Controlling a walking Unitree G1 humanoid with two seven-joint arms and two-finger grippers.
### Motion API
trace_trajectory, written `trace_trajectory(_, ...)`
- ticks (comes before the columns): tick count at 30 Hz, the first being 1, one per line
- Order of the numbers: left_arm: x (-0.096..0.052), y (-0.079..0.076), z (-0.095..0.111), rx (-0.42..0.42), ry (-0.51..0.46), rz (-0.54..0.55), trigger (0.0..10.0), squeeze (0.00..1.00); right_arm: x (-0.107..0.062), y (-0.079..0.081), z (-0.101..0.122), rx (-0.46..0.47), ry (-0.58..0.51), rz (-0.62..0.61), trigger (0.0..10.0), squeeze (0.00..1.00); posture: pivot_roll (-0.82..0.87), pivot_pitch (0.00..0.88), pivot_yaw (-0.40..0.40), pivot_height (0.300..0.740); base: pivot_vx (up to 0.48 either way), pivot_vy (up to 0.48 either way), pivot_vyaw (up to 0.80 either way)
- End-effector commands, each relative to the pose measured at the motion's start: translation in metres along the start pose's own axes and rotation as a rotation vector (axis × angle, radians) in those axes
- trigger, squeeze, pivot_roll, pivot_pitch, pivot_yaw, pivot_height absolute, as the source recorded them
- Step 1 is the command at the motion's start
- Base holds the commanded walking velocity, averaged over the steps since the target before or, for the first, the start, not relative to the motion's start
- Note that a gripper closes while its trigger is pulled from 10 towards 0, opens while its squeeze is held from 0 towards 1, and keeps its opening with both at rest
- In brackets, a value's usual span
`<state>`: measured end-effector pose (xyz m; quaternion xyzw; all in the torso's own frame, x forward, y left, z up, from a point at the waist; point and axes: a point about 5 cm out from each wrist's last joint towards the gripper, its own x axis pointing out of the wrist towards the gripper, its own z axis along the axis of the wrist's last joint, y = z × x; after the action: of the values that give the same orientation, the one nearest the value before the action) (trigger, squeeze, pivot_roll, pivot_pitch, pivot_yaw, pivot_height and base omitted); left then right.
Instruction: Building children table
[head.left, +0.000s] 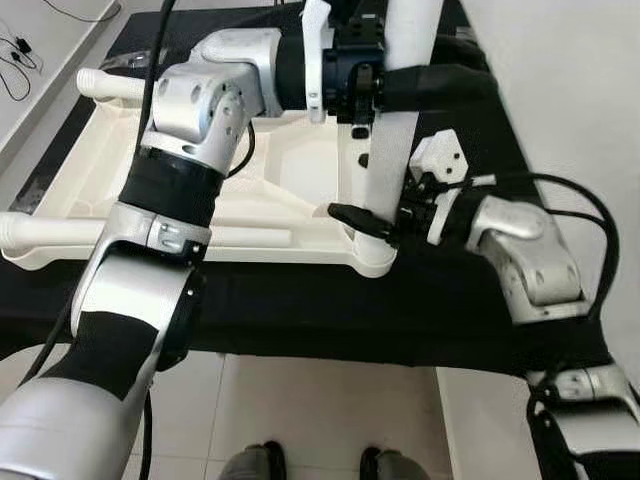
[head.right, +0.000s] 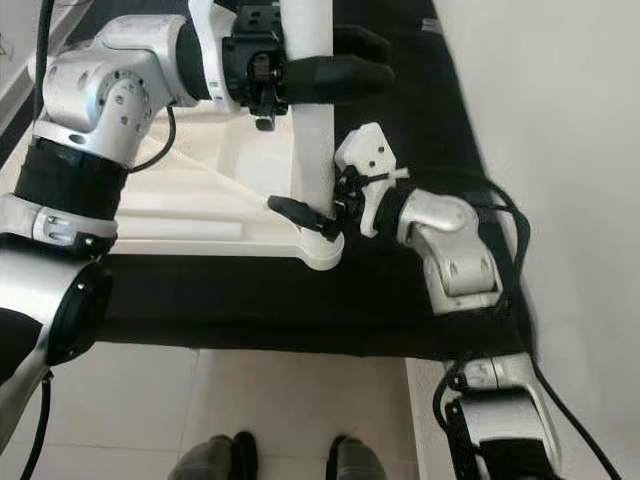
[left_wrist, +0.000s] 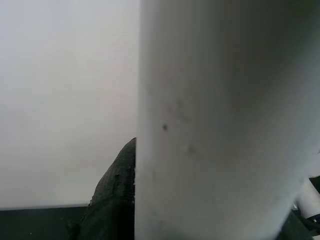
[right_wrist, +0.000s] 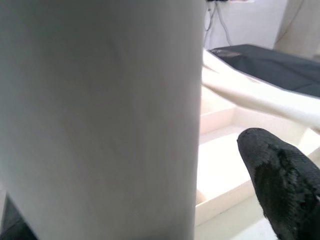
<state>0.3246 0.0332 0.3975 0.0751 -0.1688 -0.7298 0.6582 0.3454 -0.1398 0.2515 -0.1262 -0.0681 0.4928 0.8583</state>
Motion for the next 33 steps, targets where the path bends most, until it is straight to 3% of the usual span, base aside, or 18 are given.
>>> trace_trajectory(1,0.015,-0.01,-0.013,-0.081,-0.012,-0.1,0.0,0.0,0.011,0.003,0.003,0.01,-0.015,0.048,4.4,0.0,0.05,0.209,0.044,0.74,0.0,0.0,0.0)
trace_trajectory(3,0.014,-0.01,-0.013,-0.084,-0.014,-0.1,0.0,0.0,0.013,0.002,0.004,0.028,-0.03,0.075,4.4,0.0,0.05,0.209,0.044,0.74,0.0,0.0,0.0)
trace_trajectory(4,0.014,-0.01,-0.013,-0.087,-0.017,-0.096,0.0,0.0,0.015,0.001,0.004,0.059,-0.046,0.125,0.0,0.0,0.05,0.215,0.038,0.74,0.0,0.0,0.0)
trace_trajectory(15,0.012,-0.009,-0.014,-0.086,-0.025,-0.067,0.0,0.0,0.017,-0.007,-0.004,0.097,-0.036,0.238,0.0,0.0,0.05,0.225,0.029,0.74,0.0,0.0,0.0)
trace_trajectory(16,0.011,-0.003,-0.016,-0.084,-0.032,-0.008,1.8,0.0,0.018,-0.009,-0.008,0.108,-0.037,0.208,0.0,0.0,0.05,0.229,0.028,0.74,0.0,0.0,0.0)
trace_trajectory(17,0.011,-0.003,-0.016,-0.084,-0.032,-0.008,1.8,0.0,0.018,-0.009,-0.008,0.108,-0.037,0.208,0.0,0.0,0.05,0.229,0.028,0.74,0.0,0.0,0.0)
trace_trajectory(18,0.01,-0.001,-0.016,-0.086,-0.036,0.026,8.1,1.0,0.019,-0.009,-0.01,0.114,-0.037,0.192,0.0,0.0,0.04,0.229,0.026,0.74,0.0,0.0,0.0)
trace_trajectory(20,0.01,-0.001,-0.016,-0.086,-0.036,0.026,8.1,1.0,0.019,-0.009,-0.01,0.114,-0.037,0.192,0.0,0.0,0.04,0.229,0.026,0.74,0.0,0.0,0.0)
trace_trajectory(21,0.01,0.001,-0.017,-0.094,-0.039,0.047,10.0,1.0,0.02,-0.009,-0.013,0.123,-0.032,0.162,0.0,0.0,0.04,0.231,0.021,0.74,0.0,0.0,0.0)
trace_trajectory(24,0.009,0.006,-0.017,-0.092,-0.045,0.102,10.0,1.0,0.019,-0.008,-0.024,0.16,0.003,0.069,0.0,0.0,0.03,0.234,0.012,0.74,0.0,0.0,0.0)
trace_trajectory(25,0.008,0.008,-0.014,-0.09,-0.056,0.127,10.0,0.0,0.018,-0.003,-0.033,0.189,0.027,0.002,0.0,0.0,0.03,0.237,0.003,0.74,0.0,0.0,0.0)
trace_trajectory(28,0.006,0.011,-0.012,-0.089,-0.063,0.157,10.0,0.0,0.018,0.011,-0.046,0.242,0.065,-0.083,0.0,0.0,0.03,0.237,-0.007,0.74,0.0,0.0,0.0)
trace_trajectory(30,0.003,0.015,-0.008,-0.087,-0.068,0.198,10.0,0.0,0.021,0.065,-0.068,0.286,0.141,-0.399,0.0,0.0,0.06,0.244,-0.003,0.74,0.0,0.0,0.0)
trace_trajectory(32,0.003,0.015,-0.008,-0.087,-0.068,0.198,10.0,0.0,0.021,0.065,-0.068,0.286,0.141,-0.399,0.0,0.0,0.06,0.244,-0.003,0.74,0.0,0.0,0.0)
trace_trajectory(33,0.001,0.016,-0.008,-0.085,-0.062,0.206,10.0,0.0,0.02,0.088,-0.068,0.283,0.15,-0.506,0.0,0.0,0.05,0.241,0.006,0.74,0.0,0.0,0.0)
